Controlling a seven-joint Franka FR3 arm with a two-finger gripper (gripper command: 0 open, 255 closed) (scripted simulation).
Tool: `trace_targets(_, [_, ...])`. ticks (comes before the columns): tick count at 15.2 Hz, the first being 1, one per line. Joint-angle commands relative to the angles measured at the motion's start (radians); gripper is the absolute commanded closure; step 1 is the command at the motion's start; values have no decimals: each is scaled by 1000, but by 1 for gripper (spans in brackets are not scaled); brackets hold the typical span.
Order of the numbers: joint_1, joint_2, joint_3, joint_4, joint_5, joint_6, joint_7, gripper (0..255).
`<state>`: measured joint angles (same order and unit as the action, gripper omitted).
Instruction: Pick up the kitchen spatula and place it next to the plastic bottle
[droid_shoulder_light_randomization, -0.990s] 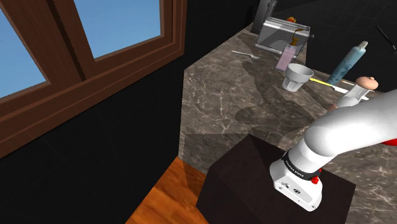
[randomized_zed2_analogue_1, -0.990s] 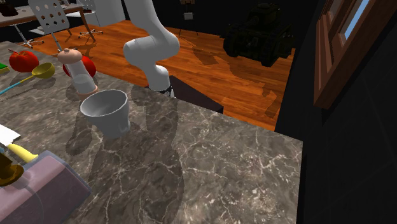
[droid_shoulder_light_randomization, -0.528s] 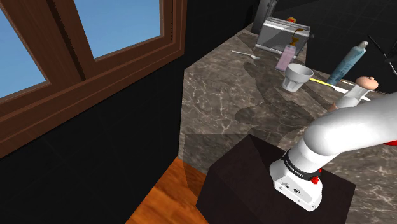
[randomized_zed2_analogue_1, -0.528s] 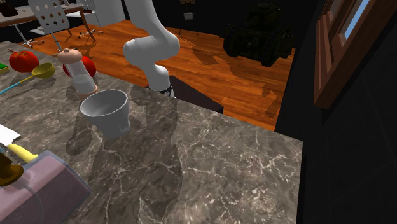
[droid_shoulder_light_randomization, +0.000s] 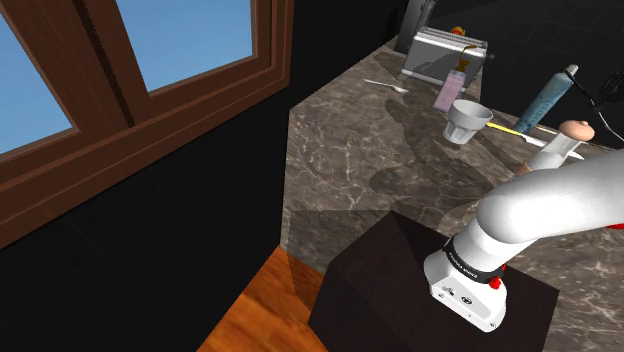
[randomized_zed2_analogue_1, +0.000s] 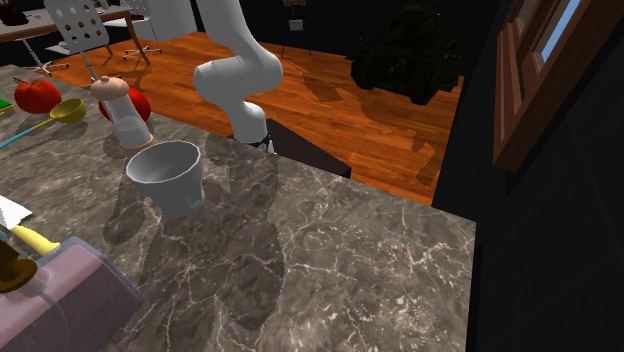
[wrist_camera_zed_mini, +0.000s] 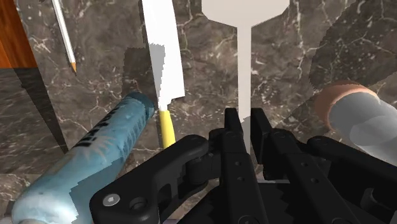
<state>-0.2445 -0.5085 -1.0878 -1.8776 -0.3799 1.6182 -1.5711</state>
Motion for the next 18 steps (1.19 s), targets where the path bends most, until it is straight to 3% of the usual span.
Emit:
trace_targets(1, [-5,-7,-3,-29,-7,24,4,255])
trace_targets(18, [-2,-15,-91,-235,-53,240,17,255])
